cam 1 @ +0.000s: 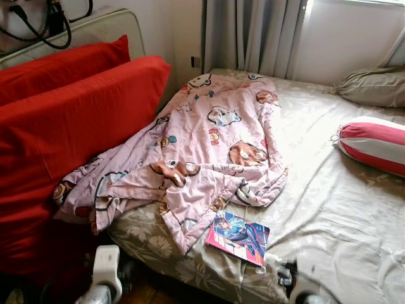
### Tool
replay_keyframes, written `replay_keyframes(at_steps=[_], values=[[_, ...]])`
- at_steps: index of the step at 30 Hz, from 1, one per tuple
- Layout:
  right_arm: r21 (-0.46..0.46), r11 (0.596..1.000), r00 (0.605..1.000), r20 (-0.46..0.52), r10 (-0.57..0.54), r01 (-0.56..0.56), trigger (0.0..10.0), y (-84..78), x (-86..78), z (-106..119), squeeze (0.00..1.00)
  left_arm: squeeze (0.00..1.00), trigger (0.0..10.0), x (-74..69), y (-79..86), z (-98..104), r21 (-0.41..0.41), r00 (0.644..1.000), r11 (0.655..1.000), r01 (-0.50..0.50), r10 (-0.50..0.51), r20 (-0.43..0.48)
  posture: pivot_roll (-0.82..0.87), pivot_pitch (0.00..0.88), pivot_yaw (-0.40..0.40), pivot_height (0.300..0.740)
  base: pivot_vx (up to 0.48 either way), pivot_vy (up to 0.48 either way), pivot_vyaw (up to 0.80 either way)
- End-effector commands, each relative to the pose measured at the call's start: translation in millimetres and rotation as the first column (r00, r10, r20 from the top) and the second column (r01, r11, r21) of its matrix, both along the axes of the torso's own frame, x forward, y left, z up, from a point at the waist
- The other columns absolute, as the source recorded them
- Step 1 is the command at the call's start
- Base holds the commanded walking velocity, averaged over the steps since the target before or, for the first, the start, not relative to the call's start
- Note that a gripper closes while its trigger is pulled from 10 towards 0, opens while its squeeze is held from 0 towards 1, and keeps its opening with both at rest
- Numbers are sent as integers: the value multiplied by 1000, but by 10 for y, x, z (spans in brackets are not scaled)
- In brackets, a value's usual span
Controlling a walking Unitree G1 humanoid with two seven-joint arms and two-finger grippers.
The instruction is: Clean up the room
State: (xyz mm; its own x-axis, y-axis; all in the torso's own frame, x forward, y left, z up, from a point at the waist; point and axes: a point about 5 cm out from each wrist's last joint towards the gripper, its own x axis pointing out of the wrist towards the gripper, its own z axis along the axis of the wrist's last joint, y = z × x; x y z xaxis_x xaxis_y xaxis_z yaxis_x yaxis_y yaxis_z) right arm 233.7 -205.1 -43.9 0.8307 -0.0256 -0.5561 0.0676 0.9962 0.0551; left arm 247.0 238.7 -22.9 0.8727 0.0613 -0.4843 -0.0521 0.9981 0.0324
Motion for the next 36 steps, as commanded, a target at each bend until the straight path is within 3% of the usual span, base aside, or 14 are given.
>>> replay_keyframes(at_steps=[1,8,14,19,36], values=[[-5,1000,994,107,27,-27,10000,20,131,133,0,0,10000,61,42,93,-13,997,1000,-5,6,70,71,0,-15,740,0,0,0],[-10,1000,939,344,21,-19,10000,-13,330,448,0,0,10000,166,17,341,13,960,998,54,-55,274,61,0,-11,740,0,0,0],[20,999,899,434,-54,50,10000,2,287,521,0,0,10000,109,19,497,36,917,997,65,-74,392,71,0,-18,740,0,0,0],[10,999,892,449,-51,52,10000,20,252,528,0,0,10000,130,-56,571,30,898,996,81,-86,432,77,0,-22,740,0,0,0],[-10,997,916,395,-71,81,10000,-56,233,488,0,0,10000,144,-145,586,18,902,991,135,-130,413,61,0,-20,721,0,0,0]])
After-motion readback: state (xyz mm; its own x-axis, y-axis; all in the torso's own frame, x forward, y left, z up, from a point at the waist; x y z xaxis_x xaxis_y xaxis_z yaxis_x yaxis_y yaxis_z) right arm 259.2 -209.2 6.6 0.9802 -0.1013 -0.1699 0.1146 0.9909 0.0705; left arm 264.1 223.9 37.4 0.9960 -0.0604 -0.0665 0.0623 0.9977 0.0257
